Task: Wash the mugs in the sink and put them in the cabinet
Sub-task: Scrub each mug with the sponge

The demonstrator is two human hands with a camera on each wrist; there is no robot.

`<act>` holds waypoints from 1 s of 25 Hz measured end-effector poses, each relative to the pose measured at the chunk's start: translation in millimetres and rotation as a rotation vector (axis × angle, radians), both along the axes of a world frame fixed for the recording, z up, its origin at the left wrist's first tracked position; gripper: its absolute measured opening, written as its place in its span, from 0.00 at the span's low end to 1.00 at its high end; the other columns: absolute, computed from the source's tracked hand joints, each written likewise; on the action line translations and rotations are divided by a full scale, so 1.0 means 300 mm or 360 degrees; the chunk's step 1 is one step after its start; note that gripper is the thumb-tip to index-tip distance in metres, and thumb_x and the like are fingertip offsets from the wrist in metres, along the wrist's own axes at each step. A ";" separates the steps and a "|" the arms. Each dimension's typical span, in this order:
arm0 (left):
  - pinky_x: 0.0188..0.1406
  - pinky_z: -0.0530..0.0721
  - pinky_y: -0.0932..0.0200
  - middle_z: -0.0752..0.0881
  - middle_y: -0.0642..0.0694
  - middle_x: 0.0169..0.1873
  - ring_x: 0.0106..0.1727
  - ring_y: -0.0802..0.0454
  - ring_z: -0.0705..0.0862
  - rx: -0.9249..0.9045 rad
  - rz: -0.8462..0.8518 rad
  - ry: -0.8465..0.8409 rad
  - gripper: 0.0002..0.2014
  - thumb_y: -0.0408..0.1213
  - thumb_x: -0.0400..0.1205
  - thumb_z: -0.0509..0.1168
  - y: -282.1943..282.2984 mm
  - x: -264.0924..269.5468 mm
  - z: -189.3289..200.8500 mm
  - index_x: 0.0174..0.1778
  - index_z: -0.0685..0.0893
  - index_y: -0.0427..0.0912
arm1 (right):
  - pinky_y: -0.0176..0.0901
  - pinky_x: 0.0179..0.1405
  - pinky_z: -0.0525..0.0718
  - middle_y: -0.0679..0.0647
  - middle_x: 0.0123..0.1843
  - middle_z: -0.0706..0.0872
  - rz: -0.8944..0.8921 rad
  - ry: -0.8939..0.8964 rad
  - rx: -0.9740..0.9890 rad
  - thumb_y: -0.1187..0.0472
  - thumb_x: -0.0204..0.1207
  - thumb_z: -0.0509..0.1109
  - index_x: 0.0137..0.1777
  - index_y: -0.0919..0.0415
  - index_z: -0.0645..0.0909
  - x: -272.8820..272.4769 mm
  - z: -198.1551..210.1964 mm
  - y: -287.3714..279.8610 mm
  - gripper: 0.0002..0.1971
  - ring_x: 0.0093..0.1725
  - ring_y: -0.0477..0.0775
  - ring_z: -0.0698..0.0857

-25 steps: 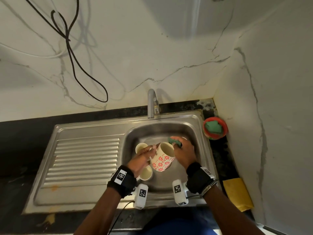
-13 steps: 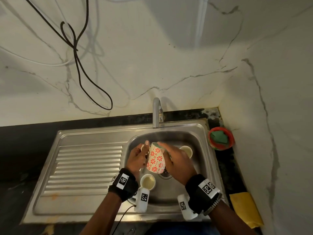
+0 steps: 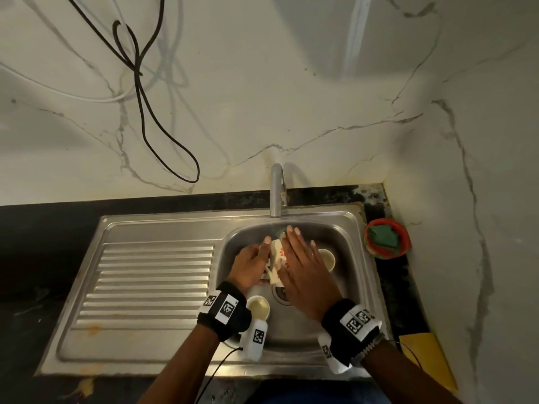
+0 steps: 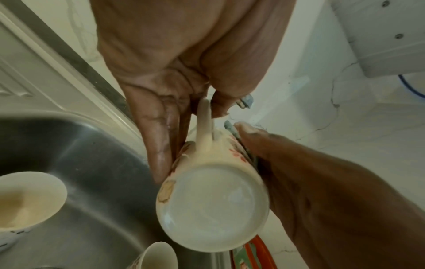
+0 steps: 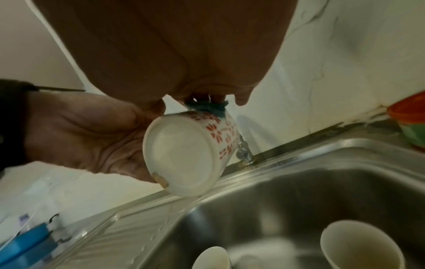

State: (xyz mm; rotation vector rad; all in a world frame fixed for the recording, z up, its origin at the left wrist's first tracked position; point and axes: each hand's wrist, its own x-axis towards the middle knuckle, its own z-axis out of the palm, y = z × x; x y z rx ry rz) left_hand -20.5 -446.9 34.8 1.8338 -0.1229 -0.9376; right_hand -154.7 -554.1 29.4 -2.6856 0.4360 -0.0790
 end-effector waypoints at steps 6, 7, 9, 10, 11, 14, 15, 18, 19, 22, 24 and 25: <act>0.46 0.95 0.44 0.95 0.43 0.48 0.49 0.45 0.94 0.0051 -0.0020 -0.0072 0.24 0.62 0.88 0.60 0.003 0.039 0.014 0.56 0.91 0.46 | 0.63 0.91 0.55 0.54 0.95 0.47 0.0351 0.0019 -0.0077 0.46 0.93 0.40 0.93 0.55 0.50 -0.090 -0.011 0.048 0.31 0.93 0.53 0.43; 0.43 0.95 0.47 0.94 0.42 0.47 0.48 0.45 0.95 0.0065 -0.0054 -0.0053 0.24 0.60 0.89 0.60 -0.004 0.027 0.021 0.55 0.91 0.44 | 0.64 0.90 0.56 0.54 0.95 0.47 0.0220 0.0017 -0.0050 0.47 0.93 0.42 0.93 0.55 0.50 -0.059 -0.011 0.017 0.30 0.93 0.53 0.43; 0.39 0.93 0.51 0.95 0.41 0.45 0.48 0.43 0.95 0.0054 -0.0099 -0.0010 0.23 0.58 0.90 0.60 -0.018 0.008 0.036 0.55 0.91 0.41 | 0.64 0.90 0.57 0.55 0.94 0.47 0.0000 0.0062 -0.0002 0.50 0.92 0.42 0.93 0.56 0.48 -0.014 0.029 -0.017 0.30 0.93 0.53 0.42; 0.41 0.93 0.49 0.95 0.42 0.46 0.50 0.43 0.94 0.0032 -0.0104 -0.0019 0.23 0.58 0.90 0.60 -0.023 0.008 0.042 0.56 0.91 0.42 | 0.64 0.91 0.56 0.55 0.94 0.48 0.0042 0.0036 -0.0041 0.50 0.92 0.43 0.93 0.56 0.49 -0.019 0.036 -0.010 0.31 0.93 0.53 0.42; 0.45 0.94 0.47 0.94 0.42 0.48 0.52 0.42 0.94 0.0019 -0.0107 -0.0049 0.24 0.60 0.89 0.60 -0.028 0.014 0.048 0.58 0.91 0.44 | 0.63 0.91 0.53 0.54 0.95 0.49 0.0182 0.0000 -0.0091 0.49 0.92 0.45 0.93 0.56 0.50 -0.041 0.033 0.011 0.31 0.93 0.53 0.42; 0.49 0.94 0.45 0.94 0.43 0.51 0.53 0.44 0.93 0.0024 -0.0146 -0.0125 0.24 0.62 0.88 0.59 -0.034 0.039 0.069 0.62 0.89 0.47 | 0.63 0.92 0.51 0.52 0.95 0.48 0.0351 -0.0041 -0.0109 0.49 0.91 0.48 0.93 0.55 0.49 -0.091 0.035 0.043 0.32 0.93 0.51 0.42; 0.48 0.94 0.45 0.94 0.42 0.51 0.52 0.43 0.94 0.0001 -0.0158 -0.0113 0.24 0.61 0.89 0.59 -0.037 0.039 0.068 0.62 0.89 0.46 | 0.64 0.91 0.53 0.52 0.95 0.46 0.0218 -0.0065 -0.0042 0.50 0.92 0.47 0.93 0.54 0.48 -0.067 0.032 0.007 0.32 0.93 0.50 0.41; 0.43 0.93 0.48 0.94 0.42 0.47 0.49 0.44 0.94 -0.0066 -0.0089 0.0013 0.22 0.58 0.91 0.58 -0.042 0.028 0.085 0.62 0.90 0.46 | 0.60 0.92 0.52 0.50 0.95 0.43 -0.0136 -0.0084 0.0245 0.48 0.94 0.46 0.94 0.52 0.45 -0.018 0.088 -0.043 0.31 0.92 0.45 0.38; 0.41 0.92 0.51 0.94 0.44 0.47 0.48 0.45 0.94 -0.0080 -0.0031 0.0059 0.22 0.58 0.91 0.58 -0.044 0.031 0.090 0.61 0.90 0.46 | 0.59 0.93 0.50 0.50 0.95 0.43 -0.0051 -0.0136 0.0230 0.47 0.94 0.46 0.94 0.53 0.46 -0.034 0.095 -0.022 0.31 0.92 0.46 0.38; 0.42 0.90 0.53 0.94 0.44 0.50 0.50 0.46 0.93 -0.0124 0.0003 0.0110 0.20 0.56 0.92 0.57 -0.024 0.054 0.087 0.62 0.89 0.48 | 0.60 0.93 0.49 0.51 0.95 0.45 0.0329 -0.0169 0.0086 0.44 0.94 0.45 0.94 0.54 0.49 -0.102 0.094 0.064 0.32 0.93 0.48 0.39; 0.44 0.90 0.50 0.92 0.41 0.47 0.47 0.43 0.91 -0.0148 -0.0056 0.0178 0.21 0.57 0.91 0.58 -0.003 0.051 0.074 0.63 0.88 0.45 | 0.62 0.92 0.52 0.49 0.95 0.46 0.0173 -0.0221 0.0186 0.46 0.94 0.47 0.94 0.54 0.49 -0.065 0.083 0.007 0.31 0.93 0.45 0.40; 0.46 0.89 0.48 0.90 0.39 0.47 0.47 0.41 0.90 -0.0161 -0.0076 0.0216 0.23 0.58 0.91 0.57 0.006 0.047 0.063 0.63 0.87 0.44 | 0.62 0.91 0.53 0.47 0.95 0.45 -0.0011 -0.0226 0.0378 0.47 0.94 0.48 0.94 0.53 0.49 -0.041 0.108 -0.019 0.31 0.92 0.42 0.40</act>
